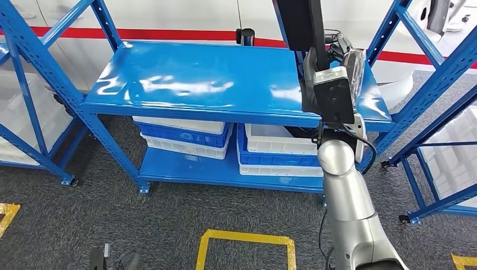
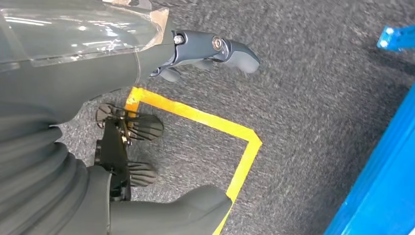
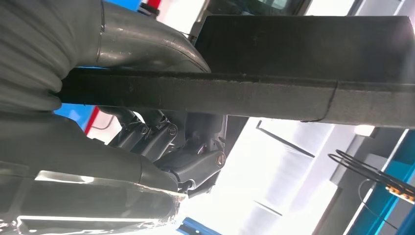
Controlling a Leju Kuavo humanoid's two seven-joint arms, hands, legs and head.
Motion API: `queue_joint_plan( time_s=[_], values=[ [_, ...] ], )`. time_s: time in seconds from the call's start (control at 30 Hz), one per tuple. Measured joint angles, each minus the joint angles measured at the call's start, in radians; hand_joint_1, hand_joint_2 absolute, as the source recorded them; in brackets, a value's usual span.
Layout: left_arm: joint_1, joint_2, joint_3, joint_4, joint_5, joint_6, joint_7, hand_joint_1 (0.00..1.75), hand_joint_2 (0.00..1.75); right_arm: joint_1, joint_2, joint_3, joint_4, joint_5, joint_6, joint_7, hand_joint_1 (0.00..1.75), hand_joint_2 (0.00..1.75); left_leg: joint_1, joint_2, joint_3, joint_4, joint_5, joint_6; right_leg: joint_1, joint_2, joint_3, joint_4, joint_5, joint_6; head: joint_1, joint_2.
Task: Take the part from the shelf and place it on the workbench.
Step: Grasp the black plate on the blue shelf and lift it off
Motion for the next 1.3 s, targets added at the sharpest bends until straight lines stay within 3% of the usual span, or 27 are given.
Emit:
queue_joint_plan(
  time_s=[0.03, 0.07, 0.1, 0.17, 0.23, 0.3, 0.33, 0.4, 0.47, 0.5, 0.53, 0.57, 0.6, 0.67, 0.73, 0.77, 0.83, 0.87, 0.93, 1.0, 1.07, 1.1, 1.17, 1.23, 1.3],
  values=[
    [0.000, 0.000, 0.000, 0.000, 0.000, 0.001, -0.001, 0.00, 1.75, 0.002, -0.003, -0.001, 0.006, -0.003, -0.001, -0.003, 1.75, 1.75, -0.001, 0.000, -0.013, 0.001, 0.009, 0.000, 0.000, 0.000, -0.005, 0.042, -0.013, 0.006, 0.001, 0.000],
    [0.000, -0.001, 0.001, 0.000, 0.001, 0.004, -0.002, 0.00, 1.75, 0.004, -0.004, -0.002, 0.013, -0.008, -0.003, -0.008, 1.75, 1.75, -0.002, 0.000, -0.025, 0.003, 0.018, -0.002, 0.000, 0.000, 0.008, 0.048, -0.007, 0.014, 0.001, 0.000],
    [0.000, -0.001, 0.001, 0.000, 0.000, 0.006, -0.002, 0.00, 1.75, 0.007, -0.005, -0.003, 0.019, -0.013, -0.006, -0.014, 1.75, 1.75, -0.002, 0.000, -0.037, 0.005, 0.025, -0.004, 0.000, 0.000, 0.040, 0.014, 0.013, 0.024, 0.001, 0.000],
    [0.000, -0.002, 0.001, 0.000, -0.001, 0.013, 0.000, 0.00, 1.75, 0.010, -0.006, -0.004, 0.027, -0.020, -0.014, -0.026, 1.75, 1.75, -0.004, -0.001, -0.057, 0.013, 0.038, -0.011, 0.000, 0.000, 0.138, -0.130, 0.046, 0.031, 0.002, 0.000],
    [0.000, -0.003, 0.001, 0.000, -0.003, 0.024, 0.005, 0.00, 1.75, 0.015, -0.006, -0.007, 0.031, -0.023, -0.025, -0.037, 1.75, 1.75, -0.006, -0.001, -0.071, 0.019, 0.051, -0.021, 0.006, 0.001, 0.199, -0.234, 0.048, 0.021, 0.002, 0.000],
    [0.003, -0.003, 0.001, 0.000, -0.005, 0.037, 0.014, 0.00, 1.75, 0.029, -0.005, -0.012, 0.032, -0.025, -0.037, -0.044, 1.75, 1.75, -0.007, -0.002, -0.077, 0.019, 0.066, -0.031, 0.010, 0.002, 0.199, -0.253, 0.049, 0.008, 0.001, 0.000],
    [0.004, -0.003, 0.001, 0.000, -0.005, 0.042, 0.017, 0.00, 1.75, 0.037, -0.004, -0.015, 0.031, -0.026, -0.041, -0.045, 1.75, 1.75, -0.006, -0.003, -0.080, 0.018, 0.068, -0.037, 0.005, 0.001, 0.193, -0.254, 0.056, 0.000, 0.002, 0.000],
    [0.008, -0.004, 0.001, 0.001, -0.005, 0.046, 0.020, 0.00, 1.75, 0.059, 0.000, -0.020, 0.024, -0.028, -0.045, -0.040, 1.75, 1.75, -0.002, -0.005, -0.098, 0.050, 0.027, -0.049, -0.005, -0.002, 0.181, -0.256, 0.075, -0.021, -0.001, 0.000],
    [0.011, -0.005, 0.002, 0.001, -0.005, 0.047, 0.019, 0.00, 1.75, 0.082, 0.004, -0.024, 0.007, -0.029, -0.041, -0.032, 1.75, 1.75, 0.003, -0.005, -0.135, 0.161, -0.067, -0.061, -0.008, -0.003, 0.163, -0.255, 0.094, -0.032, -0.006, 0.000],
    [0.013, -0.006, 0.002, 0.001, -0.005, 0.047, 0.017, 0.00, 1.75, 0.094, 0.006, -0.026, -0.003, -0.029, -0.037, -0.029, 1.75, 1.75, 0.006, -0.005, -0.153, 0.232, -0.106, -0.066, -0.007, -0.003, 0.152, -0.255, 0.102, -0.033, -0.007, 0.000],
    [0.015, -0.006, 0.002, 0.001, -0.005, 0.047, 0.014, 0.00, 1.75, 0.106, 0.007, -0.027, -0.011, -0.029, -0.033, -0.025, 1.75, 1.75, 0.008, -0.005, -0.162, 0.287, -0.127, -0.070, -0.007, -0.003, 0.142, -0.255, 0.110, -0.032, -0.007, 0.000],
    [0.017, -0.006, 0.002, 0.001, -0.005, 0.047, 0.012, 0.00, 1.75, 0.117, 0.007, -0.028, -0.020, -0.029, -0.030, -0.023, 1.75, 1.75, 0.011, -0.005, -0.156, 0.311, -0.127, -0.072, -0.007, -0.003, 0.132, -0.254, 0.118, -0.030, -0.007, 0.000],
    [0.019, -0.007, 0.002, 0.001, -0.005, 0.047, 0.010, 0.00, 1.75, 0.127, 0.007, -0.029, -0.027, -0.029, -0.027, -0.021, 1.75, 1.75, 0.012, -0.005, -0.130, 0.293, -0.110, -0.072, -0.007, -0.003, 0.123, -0.254, 0.124, -0.027, -0.007, 0.000],
    [0.019, -0.007, 0.002, 0.001, -0.005, 0.047, 0.009, 0.00, 1.75, 0.138, 0.007, -0.033, -0.041, -0.030, -0.025, -0.019, 1.75, 1.75, 0.015, -0.006, -0.034, 0.162, -0.067, -0.069, -0.008, -0.002, 0.109, -0.253, 0.136, -0.019, -0.007, 0.000],
    [0.019, -0.007, 0.002, 0.000, -0.005, 0.047, 0.007, 0.00, 1.75, 0.140, 0.008, -0.037, -0.054, -0.030, -0.022, -0.019, 1.75, 1.75, 0.011, -0.011, 0.046, 0.038, -0.060, -0.061, -0.007, -0.002, 0.100, -0.253, 0.148, -0.006, -0.006, 0.000],
    [0.019, -0.007, 0.002, 0.000, -0.005, 0.047, 0.006, 0.00, 1.75, 0.141, 0.008, -0.038, -0.060, -0.031, -0.020, -0.019, 1.75, 1.75, 0.006, -0.014, 0.061, 0.010, -0.065, -0.056, -0.008, -0.002, 0.097, -0.254, 0.154, 0.002, -0.005, 0.000],
    [0.020, -0.008, 0.002, 0.000, -0.006, 0.047, 0.003, 0.00, 1.75, 0.150, 0.008, -0.041, -0.071, -0.032, -0.014, -0.019, 1.75, 1.75, 0.002, -0.013, 0.060, -0.001, -0.054, -0.041, -0.009, -0.003, 0.094, -0.259, 0.165, 0.018, -0.004, 0.000],
    [0.020, -0.009, 0.002, 0.000, -0.008, 0.046, 0.001, 0.00, 1.75, 0.159, 0.006, -0.043, -0.077, -0.034, -0.011, -0.019, 1.75, 1.75, 0.002, -0.011, 0.057, -0.007, -0.044, -0.032, -0.009, -0.002, 0.088, -0.254, 0.158, 0.021, -0.003, 0.000],
    [0.020, -0.011, 0.002, 0.000, -0.011, 0.044, -0.004, 0.00, 1.75, 0.180, 0.000, -0.048, -0.094, -0.038, -0.006, -0.022, 1.75, 1.75, 0.005, -0.005, 0.045, -0.017, -0.024, -0.013, -0.006, -0.001, 0.058, -0.189, 0.104, 0.014, 0.001, 0.000],
    [0.021, -0.011, 0.002, 0.000, -0.013, 0.041, -0.009, 0.00, 1.75, 0.204, -0.006, -0.051, -0.113, -0.040, -0.003, -0.024, 1.75, 1.75, 0.004, -0.002, 0.024, -0.016, -0.009, -0.005, -0.006, 0.000, 0.012, -0.053, 0.025, 0.005, 0.004, 0.000],
    [0.022, -0.012, 0.002, 0.000, -0.013, 0.038, -0.012, 0.00, 1.75, 0.229, -0.011, -0.054, -0.131, -0.041, -0.002, -0.025, 1.75, 1.75, 0.003, -0.001, 0.002, -0.014, 0.005, -0.005, -0.006, 0.000, -0.003, 0.039, -0.006, 0.014, 0.005, 0.000],
    [0.024, -0.012, 0.002, 0.000, -0.013, 0.037, -0.014, 0.00, 1.75, 0.240, -0.014, -0.055, -0.140, -0.041, -0.001, -0.025, 1.75, 1.75, 0.003, -0.001, -0.008, -0.011, 0.012, -0.007, -0.006, 0.000, 0.017, 0.031, 0.004, 0.024, 0.007, 0.000],
    [0.025, -0.013, 0.002, 0.000, -0.013, 0.037, -0.019, 0.00, 1.75, 0.256, -0.017, -0.056, -0.162, -0.041, 0.002, -0.025, 1.75, 1.75, 0.003, -0.002, -0.029, 0.000, 0.022, -0.014, -0.009, 0.000, 0.106, -0.092, 0.043, 0.039, 0.008, 0.000],
    [0.026, -0.012, 0.005, -0.001, -0.012, 0.034, -0.026, 0.00, 1.75, 0.265, -0.018, -0.056, -0.184, -0.040, 0.009, -0.025, 1.75, 1.75, 0.000, -0.002, -0.048, 0.013, 0.030, -0.024, -0.005, 0.001, 0.187, -0.220, 0.053, 0.038, 0.008, 0.000],
    [0.029, -0.011, 0.011, -0.002, -0.009, 0.028, -0.031, 0.00, 1.75, 0.276, -0.020, -0.056, -0.202, -0.038, 0.015, -0.023, 1.75, 1.75, -0.003, -0.003, -0.058, 0.020, 0.041, -0.034, 0.002, 0.004, 0.204, -0.255, 0.049, 0.029, 0.007, 0.000]
  ],
)
